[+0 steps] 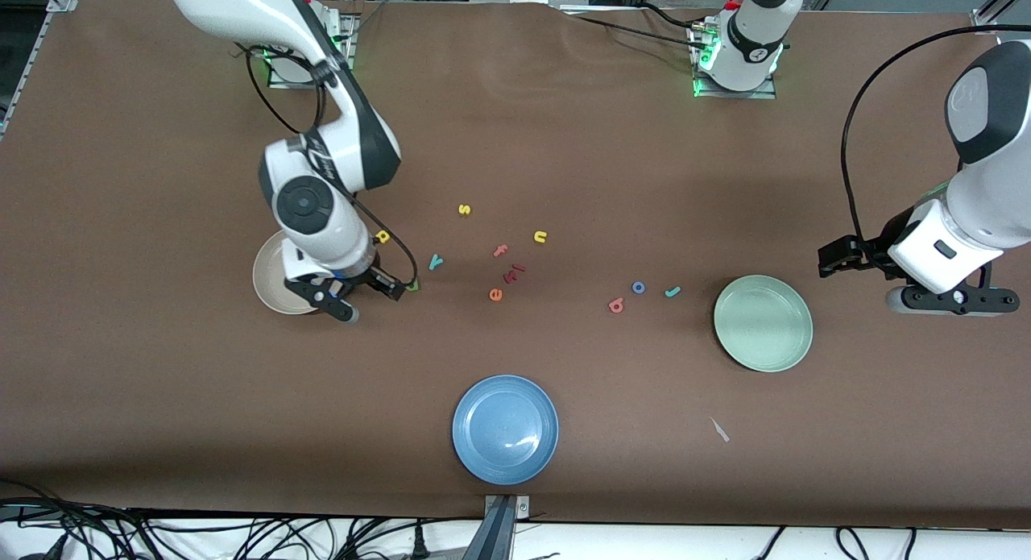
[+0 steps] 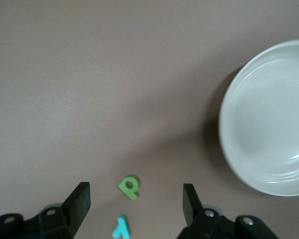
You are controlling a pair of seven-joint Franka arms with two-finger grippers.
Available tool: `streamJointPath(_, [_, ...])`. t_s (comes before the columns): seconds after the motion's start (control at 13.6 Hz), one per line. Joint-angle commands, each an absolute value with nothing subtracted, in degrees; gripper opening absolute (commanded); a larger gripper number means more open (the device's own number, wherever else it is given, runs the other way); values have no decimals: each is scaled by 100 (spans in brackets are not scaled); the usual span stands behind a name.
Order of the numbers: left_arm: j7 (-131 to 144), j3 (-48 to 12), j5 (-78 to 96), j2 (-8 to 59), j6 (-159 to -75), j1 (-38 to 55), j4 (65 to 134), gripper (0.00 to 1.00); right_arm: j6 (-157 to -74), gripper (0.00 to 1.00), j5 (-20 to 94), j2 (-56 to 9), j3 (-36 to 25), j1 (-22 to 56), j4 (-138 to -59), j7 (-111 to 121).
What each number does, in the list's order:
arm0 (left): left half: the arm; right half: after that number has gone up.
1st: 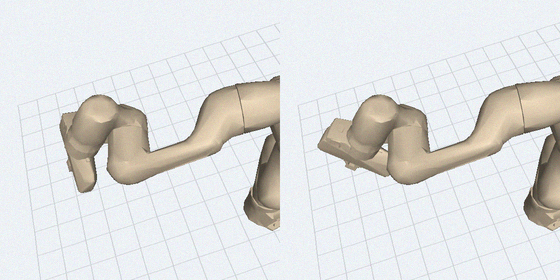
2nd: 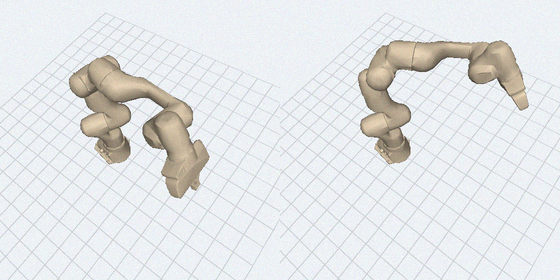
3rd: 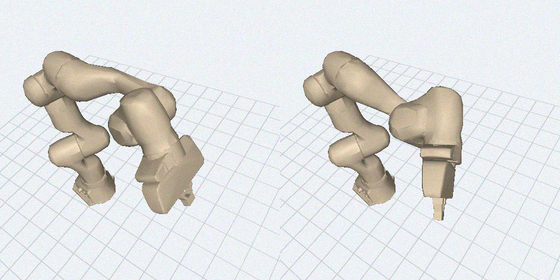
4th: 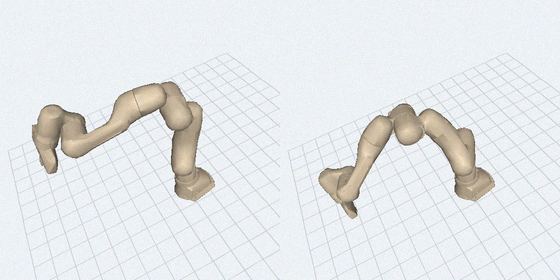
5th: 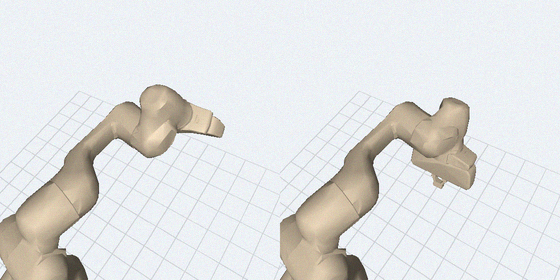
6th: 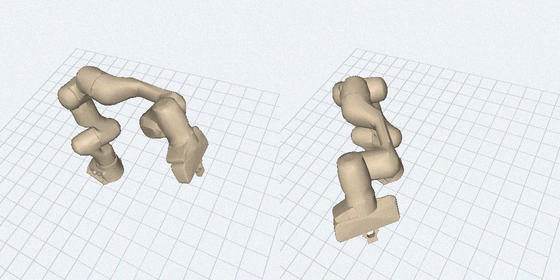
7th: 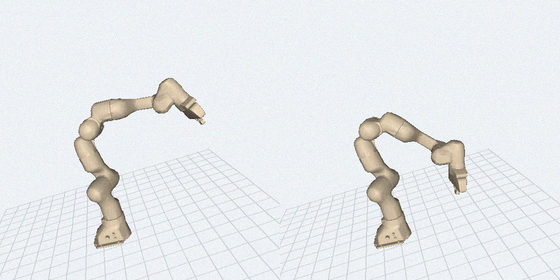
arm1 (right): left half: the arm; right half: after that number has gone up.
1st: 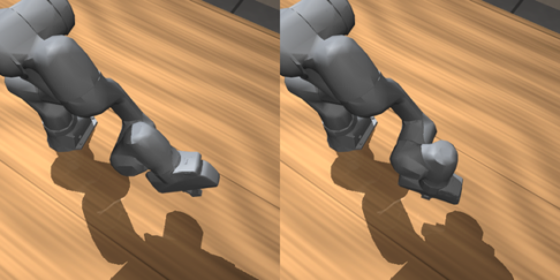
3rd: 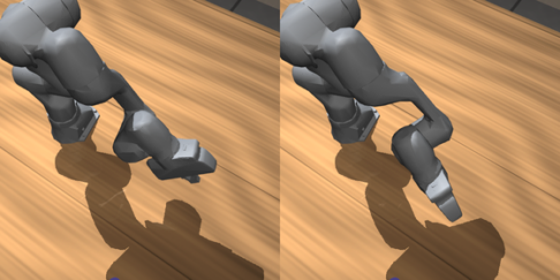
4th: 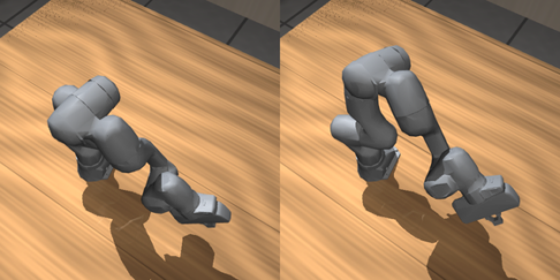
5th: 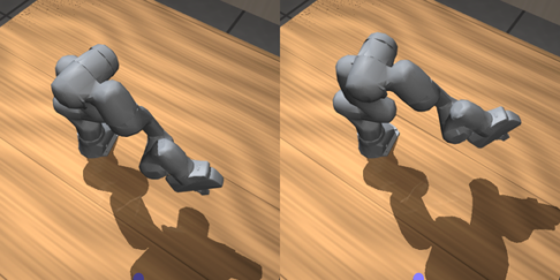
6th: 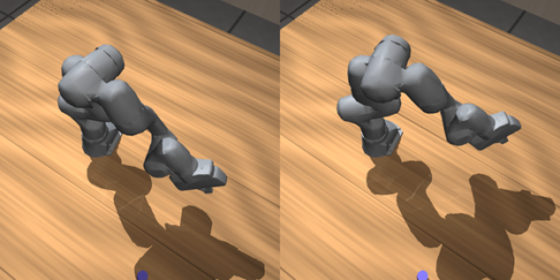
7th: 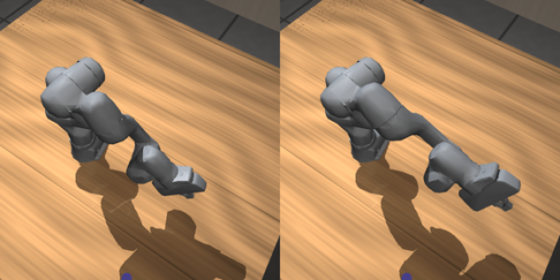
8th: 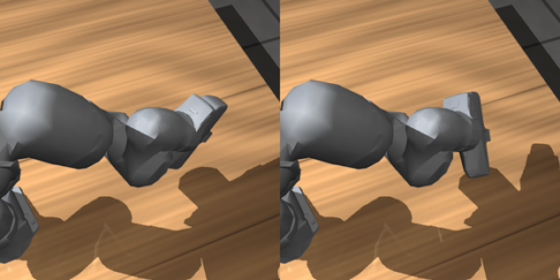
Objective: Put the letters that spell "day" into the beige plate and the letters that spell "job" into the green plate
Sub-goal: 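Reach the right gripper to the green p while the left gripper reaches letters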
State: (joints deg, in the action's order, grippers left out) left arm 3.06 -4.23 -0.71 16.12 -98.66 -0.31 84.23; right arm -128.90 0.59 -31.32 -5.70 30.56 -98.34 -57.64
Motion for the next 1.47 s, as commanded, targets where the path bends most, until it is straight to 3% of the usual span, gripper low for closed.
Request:
streamJointPath(0.0, [342, -387, 123, 1564, -9853, 9, 8499, 100, -13437, 67, 131, -3593, -606, 3164, -9765, -6467])
streamJointPath(0.29, [501, -527, 237, 1626, -9642, 140, 8525, 100, -13649, 67, 307, -3832, -571, 3357, -9791, -6943])
streamJointPath(0.81, [633, -668, 674, 3162, -10133, 765, 8587, 96, -13711, 66, 334, -3946, -562, 3498, -9940, -7198])
streamJointPath(1.1, [624, -677, 853, 3498, -11439, 993, 9375, 92, -13711, 64, 334, -3946, -562, 3489, -10019, -7198])
streamJointPath(1.18, [607, -677, 853, 3498, -11791, 1011, 9595, 87, -13720, 63, 334, -3946, -562, 3489, -10028, -7198])
streamJointPath(1.4, [510, -668, 791, 3673, -12338, 1055, 9826, 81, -13720, 48, 334, -3946, -571, 3489, -10046, -7189])
